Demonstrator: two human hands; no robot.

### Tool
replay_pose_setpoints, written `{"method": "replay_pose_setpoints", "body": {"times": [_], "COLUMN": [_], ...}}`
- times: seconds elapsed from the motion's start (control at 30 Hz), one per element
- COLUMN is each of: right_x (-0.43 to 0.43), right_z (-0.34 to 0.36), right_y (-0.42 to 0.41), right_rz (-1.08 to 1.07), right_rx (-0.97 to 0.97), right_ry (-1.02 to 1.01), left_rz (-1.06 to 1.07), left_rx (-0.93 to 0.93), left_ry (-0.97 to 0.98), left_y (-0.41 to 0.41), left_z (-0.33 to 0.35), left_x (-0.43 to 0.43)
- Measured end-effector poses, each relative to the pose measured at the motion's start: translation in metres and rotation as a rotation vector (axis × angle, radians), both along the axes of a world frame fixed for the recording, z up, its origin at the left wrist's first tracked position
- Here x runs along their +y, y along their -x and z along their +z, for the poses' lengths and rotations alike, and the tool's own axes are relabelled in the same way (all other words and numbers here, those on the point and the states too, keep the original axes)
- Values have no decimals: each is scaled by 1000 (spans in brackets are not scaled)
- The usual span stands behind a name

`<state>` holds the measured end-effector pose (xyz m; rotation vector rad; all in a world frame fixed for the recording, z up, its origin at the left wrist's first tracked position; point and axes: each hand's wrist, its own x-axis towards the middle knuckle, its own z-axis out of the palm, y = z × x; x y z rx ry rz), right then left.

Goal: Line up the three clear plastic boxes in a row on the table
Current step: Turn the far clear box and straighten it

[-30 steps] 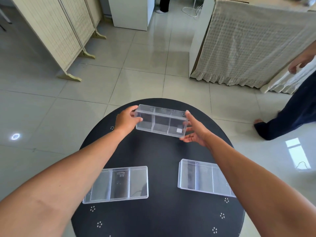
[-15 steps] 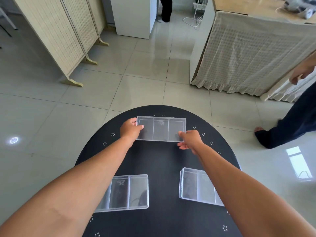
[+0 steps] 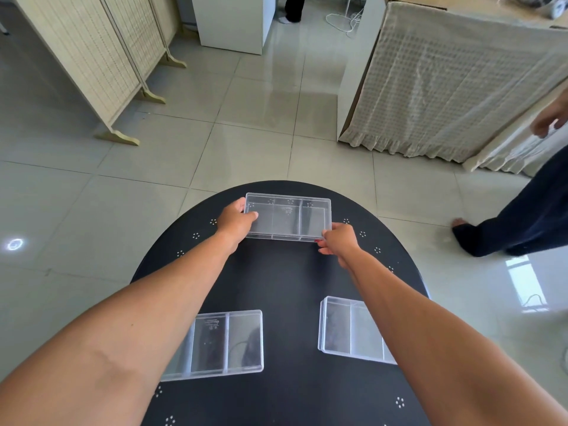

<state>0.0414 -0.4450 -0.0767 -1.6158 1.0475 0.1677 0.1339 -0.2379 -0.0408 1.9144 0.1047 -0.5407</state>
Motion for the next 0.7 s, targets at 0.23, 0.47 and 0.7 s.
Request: {"method": "replay_pose_setpoints", "body": {"times": [0.23, 0.47, 0.7], "right_x": [-1, 1, 4], "right_z": [-4, 4, 24], "right_y": [1, 11, 51], "right_rz": [8, -30, -5], "right_rx": [-15, -6, -46], "right_ry": [13, -14, 14], "left_rz": [13, 68, 165], "left_rx": [26, -7, -5], "left_ry": [-7, -59, 13], "left_y": [2, 14, 48], "left_z": [-6, 0, 13], "left_x": [0, 5, 24]}}
